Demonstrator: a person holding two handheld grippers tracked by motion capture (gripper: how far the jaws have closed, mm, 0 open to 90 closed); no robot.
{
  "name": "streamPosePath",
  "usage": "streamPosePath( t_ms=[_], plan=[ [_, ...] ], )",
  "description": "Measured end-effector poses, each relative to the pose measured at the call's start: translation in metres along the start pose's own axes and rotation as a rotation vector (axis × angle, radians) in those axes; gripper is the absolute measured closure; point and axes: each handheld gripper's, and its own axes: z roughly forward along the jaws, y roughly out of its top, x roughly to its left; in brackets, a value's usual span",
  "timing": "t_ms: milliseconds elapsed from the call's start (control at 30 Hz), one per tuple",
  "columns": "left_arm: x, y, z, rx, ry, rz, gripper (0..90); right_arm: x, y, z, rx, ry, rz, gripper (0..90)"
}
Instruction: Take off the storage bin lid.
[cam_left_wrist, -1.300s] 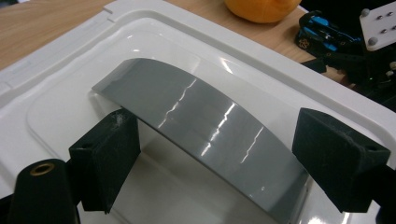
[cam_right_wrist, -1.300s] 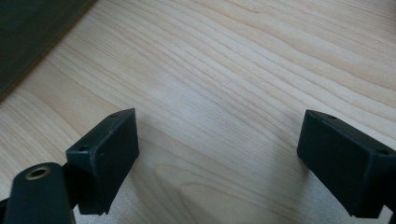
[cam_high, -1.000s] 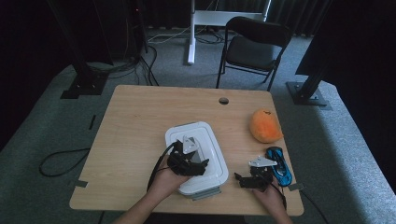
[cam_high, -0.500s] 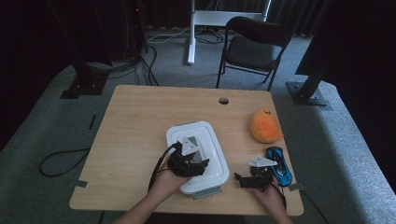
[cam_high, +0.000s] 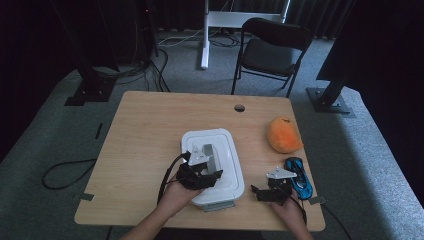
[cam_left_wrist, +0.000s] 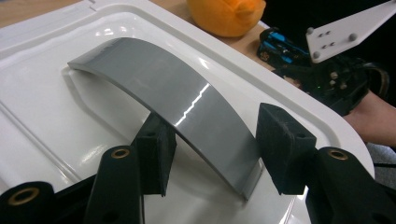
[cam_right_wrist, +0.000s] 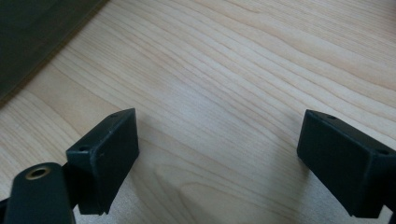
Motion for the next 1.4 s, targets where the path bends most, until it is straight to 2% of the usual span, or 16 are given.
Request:
streamPosePath(
  t_ms=[33, 167, 600, 833, 1067, 1400],
  plan=[
    [-0.001, 0.002, -0.004, -0.019, 0.003, 0.004, 49.0, 0.000, 0.000, 0.000, 0.000, 0.000, 0.000, 11.9],
    [-0.002, 0.005, -0.013, -0.043, 0.018, 0.017, 49.1, 0.000, 0.000, 0.000, 0.000, 0.000, 0.001, 11.9],
    [0.004, 0.006, -0.032, -0.064, 0.038, 0.043, 49.3, 0.000, 0.000, 0.000, -0.001, 0.000, 0.001, 11.9],
    [0.014, 0.000, -0.046, -0.062, 0.077, 0.056, 49.4, 0.000, 0.000, 0.000, -0.001, 0.000, 0.001, 11.9],
    [0.023, -0.008, -0.058, -0.073, 0.098, 0.065, 49.4, 0.000, 0.000, 0.000, 0.000, 0.000, 0.001, 11.9],
    [0.039, -0.020, -0.073, -0.073, 0.140, 0.039, 49.6, 0.000, 0.000, 0.000, 0.000, 0.000, 0.000, 11.9]
  ],
)
